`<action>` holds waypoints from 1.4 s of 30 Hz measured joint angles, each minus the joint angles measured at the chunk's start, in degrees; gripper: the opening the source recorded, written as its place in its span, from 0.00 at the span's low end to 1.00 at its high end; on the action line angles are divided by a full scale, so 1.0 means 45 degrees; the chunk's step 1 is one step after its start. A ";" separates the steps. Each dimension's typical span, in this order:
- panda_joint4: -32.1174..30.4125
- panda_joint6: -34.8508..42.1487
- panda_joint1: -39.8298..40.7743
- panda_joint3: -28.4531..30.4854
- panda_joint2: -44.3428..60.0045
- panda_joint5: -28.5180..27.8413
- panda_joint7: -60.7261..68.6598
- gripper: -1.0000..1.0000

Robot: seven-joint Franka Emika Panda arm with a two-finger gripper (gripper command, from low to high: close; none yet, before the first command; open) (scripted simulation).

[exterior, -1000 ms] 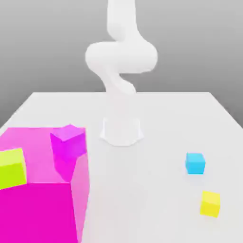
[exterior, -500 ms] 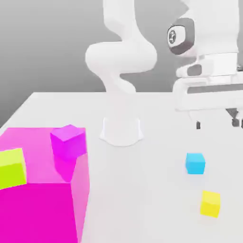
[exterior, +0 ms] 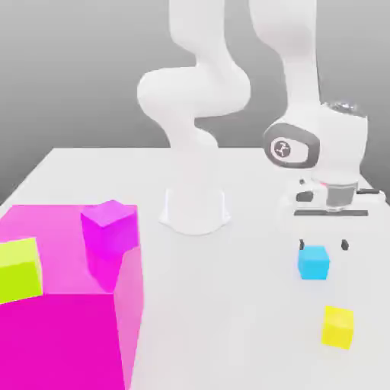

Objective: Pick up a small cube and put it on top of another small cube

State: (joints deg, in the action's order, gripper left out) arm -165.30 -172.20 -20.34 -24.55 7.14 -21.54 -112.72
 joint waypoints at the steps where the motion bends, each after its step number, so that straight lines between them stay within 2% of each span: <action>1: 0.0062 -0.0134 -0.0380 0.0517 0.0207 -0.0542 -0.0398 0.50; 8: 0.0362 -0.1223 -0.3315 0.4165 0.1596 -0.3219 -0.2348 0.50; 9: 0.0378 -0.1327 -0.3563 0.4462 0.1716 -0.3389 -0.2468 0.00; 16: 0.0379 -0.1346 -0.3552 0.4448 0.1706 -0.3385 -0.2468 0.00; 22: 0.0157 -0.0508 -0.1611 0.1930 0.0626 -0.1258 -0.0930 0.00; 26: -0.0077 0.0047 -0.0410 0.0171 -0.0209 0.0889 0.0641 0.00; 29: -0.0265 0.0444 -0.0137 -0.0645 -0.0865 0.2820 0.2044 0.00; 32: -0.0441 0.0858 -0.0353 -0.0915 -0.1498 0.4497 0.3268 0.00; 36: -0.0691 0.1384 -0.0931 -0.0658 -0.2248 0.5982 0.4382 0.00; 39: 0.0029 0.2074 -0.0563 -0.0338 -0.2193 0.6255 0.5451 0.00; 42: 0.1345 0.2974 0.0161 0.0098 -0.1749 0.5877 0.6622 0.00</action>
State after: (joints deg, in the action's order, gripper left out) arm -159.25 -158.81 -19.61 -24.11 -0.72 4.91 -82.92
